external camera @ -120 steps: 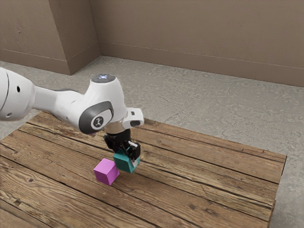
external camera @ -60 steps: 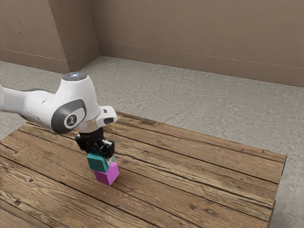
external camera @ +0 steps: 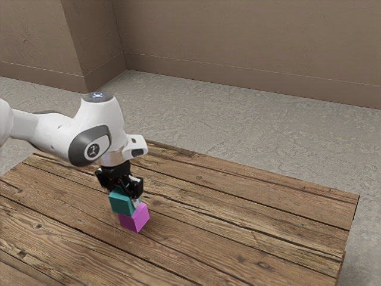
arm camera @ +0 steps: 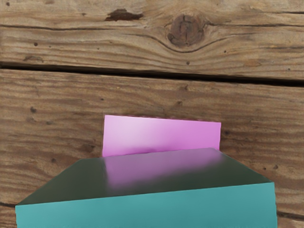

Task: Pick up the blue block with one arm, and put the blue block on the pink block with one arm

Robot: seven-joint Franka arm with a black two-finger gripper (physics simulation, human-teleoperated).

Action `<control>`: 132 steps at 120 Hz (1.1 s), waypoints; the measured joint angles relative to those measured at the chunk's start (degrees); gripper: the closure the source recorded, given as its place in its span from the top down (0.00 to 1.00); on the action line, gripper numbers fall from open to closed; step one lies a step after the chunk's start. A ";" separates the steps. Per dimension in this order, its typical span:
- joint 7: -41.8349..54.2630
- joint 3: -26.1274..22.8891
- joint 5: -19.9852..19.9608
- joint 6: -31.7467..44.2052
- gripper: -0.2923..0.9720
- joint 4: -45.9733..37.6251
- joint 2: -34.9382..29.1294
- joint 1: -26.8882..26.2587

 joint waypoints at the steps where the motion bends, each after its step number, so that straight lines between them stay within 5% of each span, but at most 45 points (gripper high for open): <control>1: 0.05 0.00 0.01 0.00 0.53 0.01 0.02 0.05; 91: 2.44 -0.03 0.89 0.17 0.53 2.71 3.30 0.57; 132: 3.61 -0.03 0.23 0.00 0.71 3.17 -1.20 -0.37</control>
